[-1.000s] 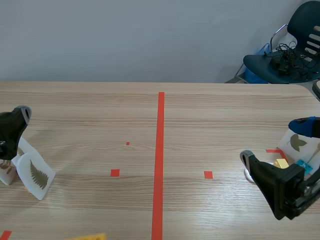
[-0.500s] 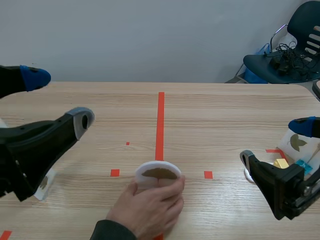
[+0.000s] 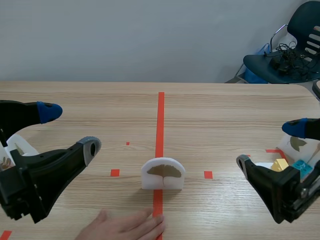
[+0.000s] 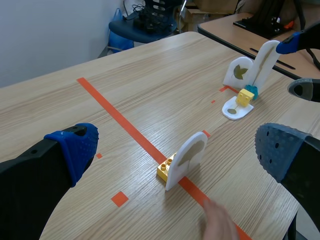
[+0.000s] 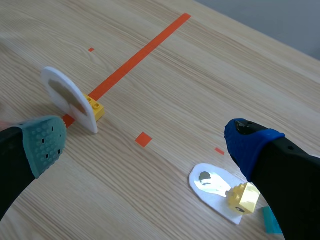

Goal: Do the leaf sorting experiment

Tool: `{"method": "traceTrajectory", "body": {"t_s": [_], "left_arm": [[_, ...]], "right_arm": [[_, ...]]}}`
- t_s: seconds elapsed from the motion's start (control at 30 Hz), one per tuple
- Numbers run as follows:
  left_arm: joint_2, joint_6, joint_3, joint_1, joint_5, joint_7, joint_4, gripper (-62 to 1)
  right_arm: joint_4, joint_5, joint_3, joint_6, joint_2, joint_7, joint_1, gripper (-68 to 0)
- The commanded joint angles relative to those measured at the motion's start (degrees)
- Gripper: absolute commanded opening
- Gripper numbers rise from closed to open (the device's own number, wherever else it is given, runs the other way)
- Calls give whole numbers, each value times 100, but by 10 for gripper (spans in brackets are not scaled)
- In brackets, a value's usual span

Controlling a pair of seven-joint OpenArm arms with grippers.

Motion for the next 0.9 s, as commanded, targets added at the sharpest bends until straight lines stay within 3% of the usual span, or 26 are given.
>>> {"method": "traceTrajectory", "body": {"t_s": [0.0, 0.1, 0.27, 0.5, 0.87], "left_arm": [[9, -9, -11, -20, -76, -83, 109, 14], [9, -9, -11, -20, -79, -83, 109, 14], [9, -9, -11, -20, -79, -83, 109, 14], [9, -9, -11, -20, -79, -83, 109, 14], [9, -9, -13, -20, -79, -85, 109, 14]], "right_arm": [[28, -2, -35, -39, -2, 61, 258, 4], [-186, -81, -256, 26, -2, 59, 538, 4], [-981, -153, -920, 389, -4, 114, 1169, 4], [-2291, -1346, -1893, 457, -262, 1023, 2059, 4], [-4026, -2430, -3047, 452, -1049, 2273, 3193, 4]]}}
